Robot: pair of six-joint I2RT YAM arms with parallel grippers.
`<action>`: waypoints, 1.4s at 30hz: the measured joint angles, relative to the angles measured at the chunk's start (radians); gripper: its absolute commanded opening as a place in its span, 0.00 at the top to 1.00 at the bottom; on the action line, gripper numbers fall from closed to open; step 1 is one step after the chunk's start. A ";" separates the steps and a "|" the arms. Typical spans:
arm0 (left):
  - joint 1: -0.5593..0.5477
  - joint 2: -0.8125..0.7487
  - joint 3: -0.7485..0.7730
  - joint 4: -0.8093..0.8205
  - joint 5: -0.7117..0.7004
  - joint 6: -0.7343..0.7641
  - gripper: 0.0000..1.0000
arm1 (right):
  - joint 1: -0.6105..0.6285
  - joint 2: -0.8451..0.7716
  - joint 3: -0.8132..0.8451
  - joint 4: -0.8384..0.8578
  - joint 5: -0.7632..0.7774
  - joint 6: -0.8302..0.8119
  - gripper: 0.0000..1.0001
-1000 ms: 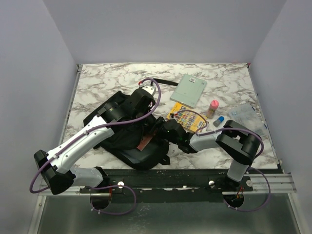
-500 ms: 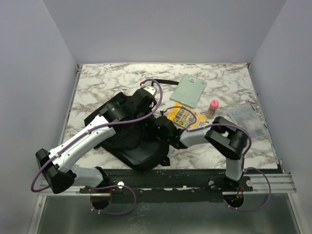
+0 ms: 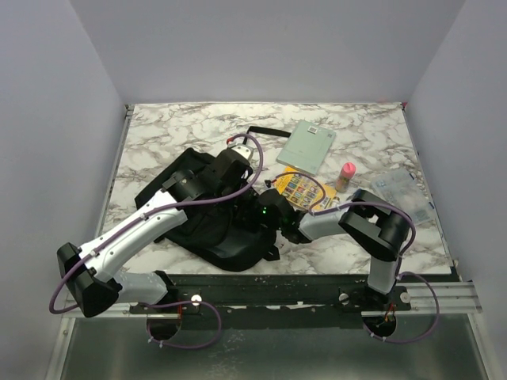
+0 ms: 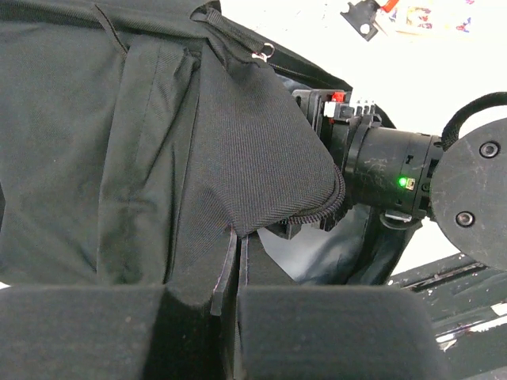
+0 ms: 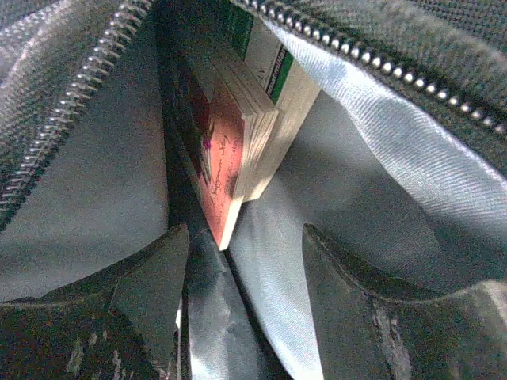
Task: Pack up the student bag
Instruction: Place the book in the student bag, then move the book to the center of the board.
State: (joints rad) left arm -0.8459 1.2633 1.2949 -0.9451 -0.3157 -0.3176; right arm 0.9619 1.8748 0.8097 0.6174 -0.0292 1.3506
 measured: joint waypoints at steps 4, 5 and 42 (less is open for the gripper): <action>0.002 -0.015 -0.002 0.005 0.000 0.000 1.00 | 0.000 -0.011 0.002 -0.020 -0.010 -0.047 0.37; 0.002 -0.019 -0.002 0.005 0.000 0.000 1.00 | 0.000 -0.013 0.003 -0.030 -0.011 -0.062 0.37; 0.125 0.030 -0.276 0.115 0.039 -0.140 1.00 | -0.458 -0.548 0.076 -0.911 0.127 -0.710 0.14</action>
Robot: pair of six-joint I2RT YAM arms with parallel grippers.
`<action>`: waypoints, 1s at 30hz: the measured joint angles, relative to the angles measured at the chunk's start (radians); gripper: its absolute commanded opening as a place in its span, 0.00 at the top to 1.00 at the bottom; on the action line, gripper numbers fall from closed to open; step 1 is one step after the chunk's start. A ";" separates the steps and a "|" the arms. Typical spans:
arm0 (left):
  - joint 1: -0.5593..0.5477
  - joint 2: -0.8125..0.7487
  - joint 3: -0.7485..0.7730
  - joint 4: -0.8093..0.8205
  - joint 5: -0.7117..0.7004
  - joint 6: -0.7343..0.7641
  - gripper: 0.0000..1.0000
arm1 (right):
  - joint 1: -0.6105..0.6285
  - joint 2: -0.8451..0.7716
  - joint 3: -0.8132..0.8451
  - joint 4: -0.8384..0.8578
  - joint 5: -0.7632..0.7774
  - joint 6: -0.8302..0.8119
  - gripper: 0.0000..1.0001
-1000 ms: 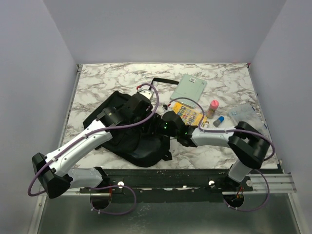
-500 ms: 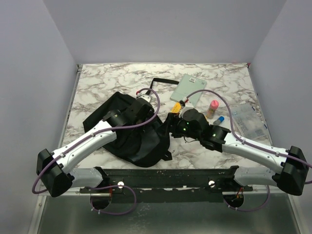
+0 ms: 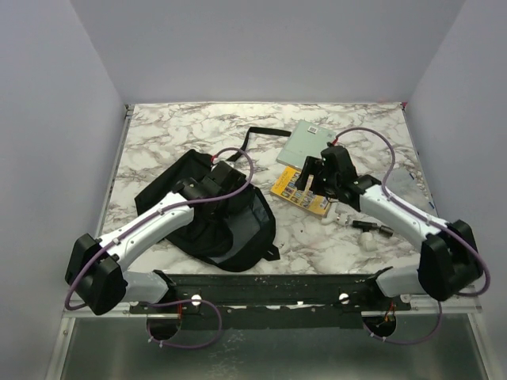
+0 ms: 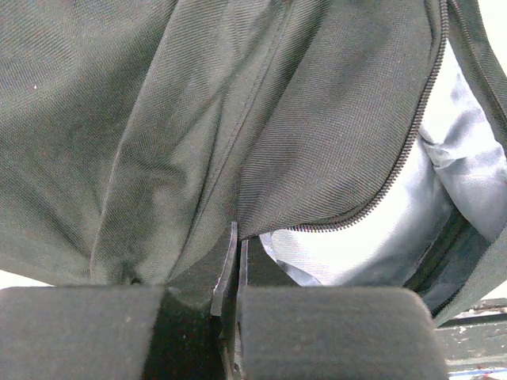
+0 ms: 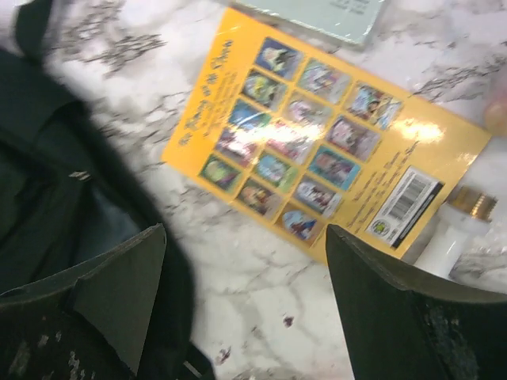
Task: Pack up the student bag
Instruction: Move the book to the center of the board.
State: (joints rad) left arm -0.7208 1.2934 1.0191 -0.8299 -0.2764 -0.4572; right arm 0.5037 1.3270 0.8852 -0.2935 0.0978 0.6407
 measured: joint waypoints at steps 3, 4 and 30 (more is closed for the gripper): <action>0.033 -0.006 -0.015 0.003 0.023 -0.004 1.00 | -0.056 0.120 0.040 0.001 -0.010 -0.038 0.13; 0.043 -0.013 -0.021 0.002 0.029 -0.003 1.00 | -0.066 0.159 0.053 0.000 -0.010 -0.049 0.12; 0.230 -0.218 0.036 -0.110 0.273 0.072 0.30 | -0.080 0.519 0.330 -0.038 0.093 -0.208 0.02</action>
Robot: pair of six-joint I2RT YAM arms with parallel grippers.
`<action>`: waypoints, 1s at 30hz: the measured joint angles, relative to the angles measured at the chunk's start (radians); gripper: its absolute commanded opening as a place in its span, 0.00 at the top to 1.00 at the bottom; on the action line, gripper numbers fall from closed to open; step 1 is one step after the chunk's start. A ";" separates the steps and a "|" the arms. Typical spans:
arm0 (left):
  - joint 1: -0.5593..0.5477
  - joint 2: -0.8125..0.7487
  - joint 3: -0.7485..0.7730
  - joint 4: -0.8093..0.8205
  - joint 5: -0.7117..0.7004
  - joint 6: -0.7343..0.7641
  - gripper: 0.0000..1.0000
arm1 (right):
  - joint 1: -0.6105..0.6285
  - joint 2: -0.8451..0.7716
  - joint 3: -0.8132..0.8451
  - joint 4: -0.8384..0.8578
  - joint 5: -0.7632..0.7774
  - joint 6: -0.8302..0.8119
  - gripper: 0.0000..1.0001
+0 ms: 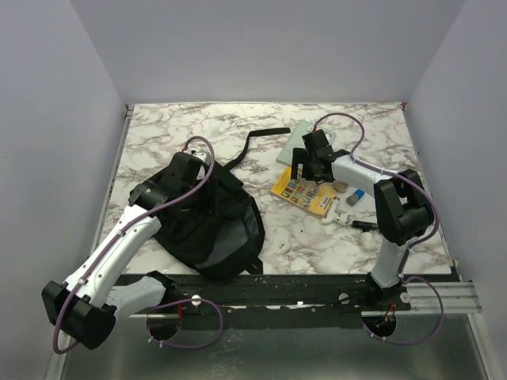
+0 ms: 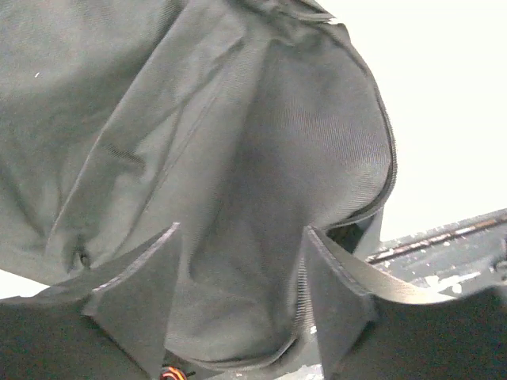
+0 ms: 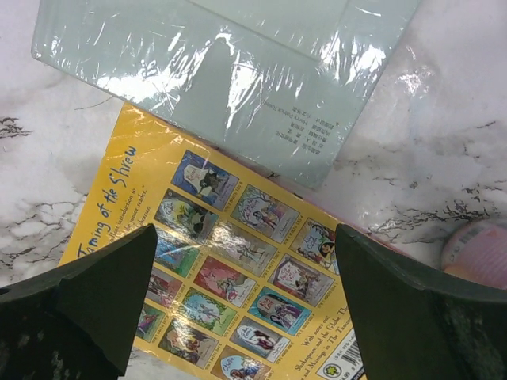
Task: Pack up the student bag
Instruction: Move the book to the center of the board.
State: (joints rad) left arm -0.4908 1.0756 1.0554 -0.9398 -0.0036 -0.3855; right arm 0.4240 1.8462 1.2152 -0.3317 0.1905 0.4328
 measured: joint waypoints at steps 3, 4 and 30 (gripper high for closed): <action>0.000 -0.039 0.003 0.021 0.074 -0.015 0.25 | 0.000 0.016 0.017 -0.001 -0.001 -0.006 0.00; 0.000 -0.051 0.003 0.030 0.110 -0.024 0.23 | 0.000 0.023 0.022 -0.002 -0.002 -0.006 0.00; -0.022 -0.045 -0.212 0.483 0.604 -0.365 0.19 | 0.048 -0.091 -0.196 0.209 -0.291 0.142 0.00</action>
State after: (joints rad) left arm -0.5129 1.0306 0.8429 -0.4564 0.6003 -0.7509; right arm 0.4721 1.7550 1.0187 -0.1223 -0.1001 0.5747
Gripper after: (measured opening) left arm 0.806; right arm 0.998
